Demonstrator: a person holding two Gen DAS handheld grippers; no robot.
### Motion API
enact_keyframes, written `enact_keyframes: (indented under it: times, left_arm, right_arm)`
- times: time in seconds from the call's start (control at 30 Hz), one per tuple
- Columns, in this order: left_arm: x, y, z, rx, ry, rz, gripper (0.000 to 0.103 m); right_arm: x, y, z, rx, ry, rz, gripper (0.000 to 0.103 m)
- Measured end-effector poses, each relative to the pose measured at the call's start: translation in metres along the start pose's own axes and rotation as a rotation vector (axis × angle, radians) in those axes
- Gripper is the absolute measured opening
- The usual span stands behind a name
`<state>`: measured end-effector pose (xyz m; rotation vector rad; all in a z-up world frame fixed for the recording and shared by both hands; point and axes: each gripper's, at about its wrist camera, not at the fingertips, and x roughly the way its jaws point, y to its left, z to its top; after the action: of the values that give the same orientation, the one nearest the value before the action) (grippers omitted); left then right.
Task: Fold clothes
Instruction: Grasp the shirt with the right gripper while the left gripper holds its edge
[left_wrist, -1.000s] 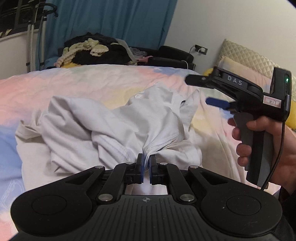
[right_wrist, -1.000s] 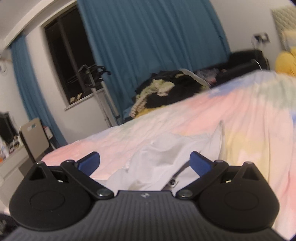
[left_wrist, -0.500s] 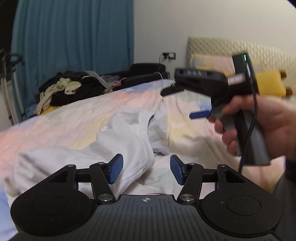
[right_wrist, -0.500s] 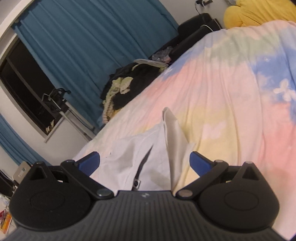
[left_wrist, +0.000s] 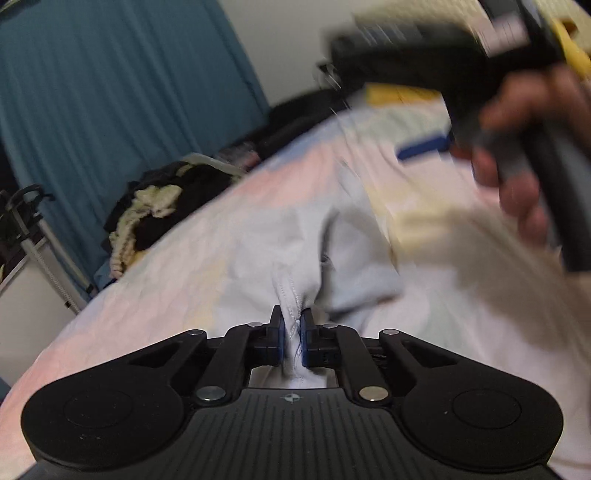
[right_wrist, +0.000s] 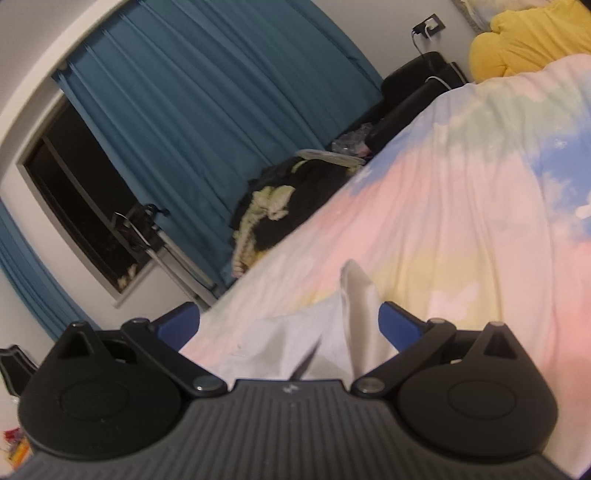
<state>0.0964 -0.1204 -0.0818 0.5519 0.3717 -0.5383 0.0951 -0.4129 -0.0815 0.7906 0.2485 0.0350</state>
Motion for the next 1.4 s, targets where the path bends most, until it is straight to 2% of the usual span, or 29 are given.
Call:
enact_keyframes:
  times: [0.13, 0.23, 0.37, 0.5, 0.6, 0.67, 0.7, 0.77, 0.8, 0.87, 0.9, 1.0, 1.03, 1.07, 1.17, 1.3, 1.33, 1.4]
  left_arm:
    - [-0.053, 0.073, 0.007, -0.290, -0.069, -0.015, 0.009]
    - [-0.088, 0.130, -0.001, -0.518, -0.126, -0.037, 0.009]
    - [-0.125, 0.182, -0.032, -0.750, -0.189, -0.022, 0.009]
    - [-0.142, 0.205, -0.056, -0.868, -0.225, 0.001, 0.009]
    - [-0.147, 0.211, -0.065, -0.898, -0.234, 0.001, 0.009]
    - [-0.147, 0.214, -0.069, -0.912, -0.235, -0.013, 0.009]
    - [-0.147, 0.214, -0.071, -0.915, -0.235, -0.012, 0.009]
    - [-0.146, 0.215, -0.076, -0.920, -0.230, -0.007, 0.009]
    - [-0.145, 0.217, -0.079, -0.926, -0.225, -0.006, 0.009]
    - [-0.143, 0.220, -0.084, -0.938, -0.214, -0.005, 0.009]
    - [-0.143, 0.221, -0.086, -0.942, -0.212, -0.005, 0.009]
    - [-0.142, 0.225, -0.092, -0.956, -0.206, 0.001, 0.009]
    - [-0.141, 0.227, -0.093, -0.962, -0.201, 0.001, 0.009]
    - [-0.140, 0.228, -0.095, -0.969, -0.196, 0.003, 0.009]
    - [-0.140, 0.229, -0.098, -0.978, -0.196, 0.006, 0.009]
    - [-0.139, 0.230, -0.099, -0.981, -0.191, 0.020, 0.009]
    - [-0.139, 0.229, -0.099, -0.980, -0.190, 0.023, 0.009]
    - [-0.138, 0.228, -0.099, -0.974, -0.187, 0.028, 0.009]
  right_arm:
    - [0.002, 0.008, 0.001, -0.020, -0.009, 0.054, 0.102]
    - [-0.003, 0.023, 0.001, -0.106, -0.005, 0.090, 0.096]
    - [-0.013, 0.056, -0.005, -0.330, 0.009, 0.154, 0.086]
    - [-0.032, 0.100, -0.031, -0.675, 0.017, 0.235, 0.085]
    - [-0.049, 0.135, -0.079, -1.087, 0.008, 0.255, 0.085]
    - [-0.055, 0.148, -0.115, -1.321, 0.022, 0.263, 0.079]
    - [-0.057, 0.152, -0.131, -1.400, 0.039, 0.269, 0.076]
    - [-0.061, 0.155, -0.156, -1.533, 0.070, 0.280, 0.064]
    - [-0.063, 0.157, -0.167, -1.586, 0.086, 0.290, 0.062]
    - [-0.064, 0.158, -0.179, -1.627, 0.116, 0.313, 0.056]
    - [-0.061, 0.158, -0.184, -1.647, 0.136, 0.301, 0.054]
    - [-0.045, 0.151, -0.190, -1.680, 0.205, 0.225, 0.037]
    - [-0.039, 0.149, -0.188, -1.675, 0.212, 0.195, 0.021]
    - [-0.034, 0.147, -0.185, -1.667, 0.214, 0.163, 0.016]
    - [-0.027, 0.140, -0.172, -1.648, 0.196, 0.092, 0.016]
    - [-0.032, 0.131, -0.174, -1.660, 0.216, 0.183, 0.021]
    - [-0.032, 0.130, -0.178, -1.678, 0.222, 0.195, 0.025]
    - [-0.029, 0.127, -0.180, -1.688, 0.216, 0.187, 0.025]
